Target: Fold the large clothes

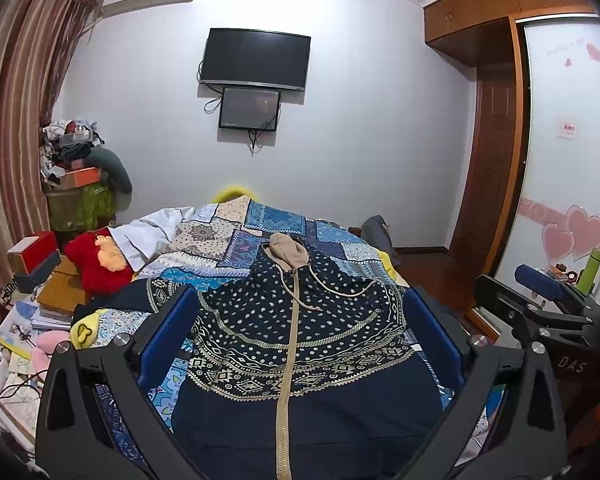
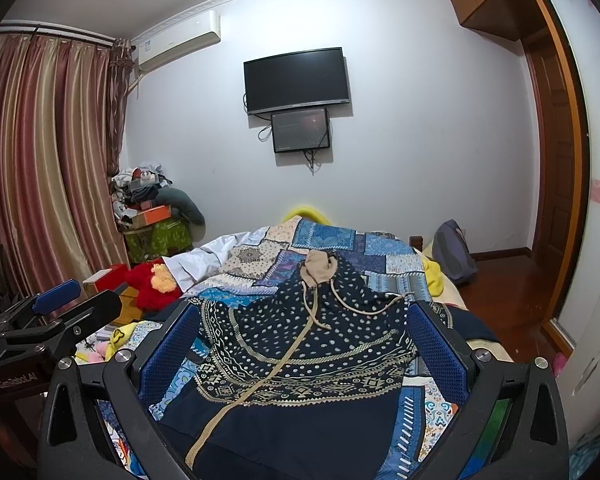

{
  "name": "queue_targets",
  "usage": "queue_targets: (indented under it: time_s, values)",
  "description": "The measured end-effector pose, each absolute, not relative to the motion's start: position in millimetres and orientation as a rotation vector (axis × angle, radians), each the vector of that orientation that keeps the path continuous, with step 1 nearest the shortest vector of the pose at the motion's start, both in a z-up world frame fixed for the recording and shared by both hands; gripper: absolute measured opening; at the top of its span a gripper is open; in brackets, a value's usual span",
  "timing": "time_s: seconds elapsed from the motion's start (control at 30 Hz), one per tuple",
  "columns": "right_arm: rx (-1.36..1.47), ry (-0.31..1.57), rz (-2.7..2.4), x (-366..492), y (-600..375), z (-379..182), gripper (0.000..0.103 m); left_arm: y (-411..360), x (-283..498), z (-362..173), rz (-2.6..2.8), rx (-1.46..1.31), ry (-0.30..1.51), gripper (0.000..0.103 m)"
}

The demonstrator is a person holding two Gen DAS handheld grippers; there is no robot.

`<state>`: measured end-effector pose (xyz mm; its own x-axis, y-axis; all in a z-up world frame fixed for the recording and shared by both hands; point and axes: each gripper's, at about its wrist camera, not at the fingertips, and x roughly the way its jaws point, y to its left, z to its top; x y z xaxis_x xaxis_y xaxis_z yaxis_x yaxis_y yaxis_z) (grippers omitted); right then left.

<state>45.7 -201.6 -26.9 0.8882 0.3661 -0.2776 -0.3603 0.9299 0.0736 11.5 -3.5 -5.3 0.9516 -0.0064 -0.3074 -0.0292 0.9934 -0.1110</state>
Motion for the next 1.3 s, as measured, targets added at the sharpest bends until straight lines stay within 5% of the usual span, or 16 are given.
queue_targets:
  time_s: [0.87,1.3]
  values:
    - [-0.043,0.318,0.358,116,-164,-30,0.103,60,84,-30,0.134,-0.148,0.396,0.103]
    - [-0.172,0.434,0.379,263,-106,-66,0.103,215,201,-133,0.354,-0.221,0.721,0.103]
